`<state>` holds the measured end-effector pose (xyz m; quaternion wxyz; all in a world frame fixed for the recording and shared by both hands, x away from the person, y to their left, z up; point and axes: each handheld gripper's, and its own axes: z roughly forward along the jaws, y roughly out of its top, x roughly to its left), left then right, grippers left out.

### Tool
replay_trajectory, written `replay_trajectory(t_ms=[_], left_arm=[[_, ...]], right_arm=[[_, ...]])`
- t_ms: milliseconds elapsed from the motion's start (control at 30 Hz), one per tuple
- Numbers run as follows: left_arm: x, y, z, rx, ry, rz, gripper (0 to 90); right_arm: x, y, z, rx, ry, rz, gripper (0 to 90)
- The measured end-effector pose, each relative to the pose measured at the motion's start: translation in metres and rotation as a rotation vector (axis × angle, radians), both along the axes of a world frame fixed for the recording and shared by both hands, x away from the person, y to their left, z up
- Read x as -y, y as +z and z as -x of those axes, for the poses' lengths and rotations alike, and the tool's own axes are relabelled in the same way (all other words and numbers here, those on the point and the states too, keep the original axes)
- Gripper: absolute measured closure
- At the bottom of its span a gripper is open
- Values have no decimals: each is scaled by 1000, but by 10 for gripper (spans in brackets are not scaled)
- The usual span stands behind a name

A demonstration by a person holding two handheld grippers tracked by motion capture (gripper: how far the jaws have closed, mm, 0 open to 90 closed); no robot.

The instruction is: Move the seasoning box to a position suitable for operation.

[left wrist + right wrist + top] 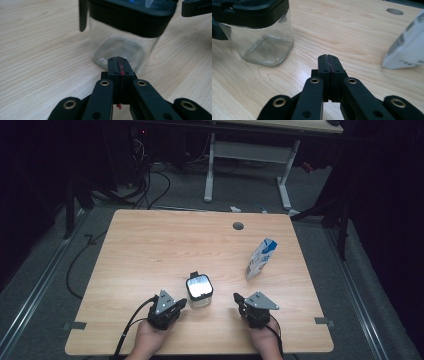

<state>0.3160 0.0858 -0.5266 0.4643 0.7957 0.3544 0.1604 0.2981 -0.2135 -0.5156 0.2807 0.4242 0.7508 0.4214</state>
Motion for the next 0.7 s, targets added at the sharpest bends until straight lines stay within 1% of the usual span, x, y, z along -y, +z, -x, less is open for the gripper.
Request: replay_trajectory(t_ms=[33, 133, 267, 533, 700], left_arm=[[2, 0, 0, 2, 0, -6, 899], [5, 0, -1, -8, 0, 4, 899], [10, 1, 2, -3, -17, 6, 899], [26, 1, 3, -4, -44, 20, 899], [38, 1, 2, -7, -60, 19, 898]], right_arm=[[1, 1, 1, 2, 2, -5, 872], [3, 2, 2, 9, 8, -3, 869], [5, 2, 3, 7, 4, 2, 869], [10, 4, 3, 10, -7, -11, 862], [12, 4, 3, 9, -10, -18, 862]])
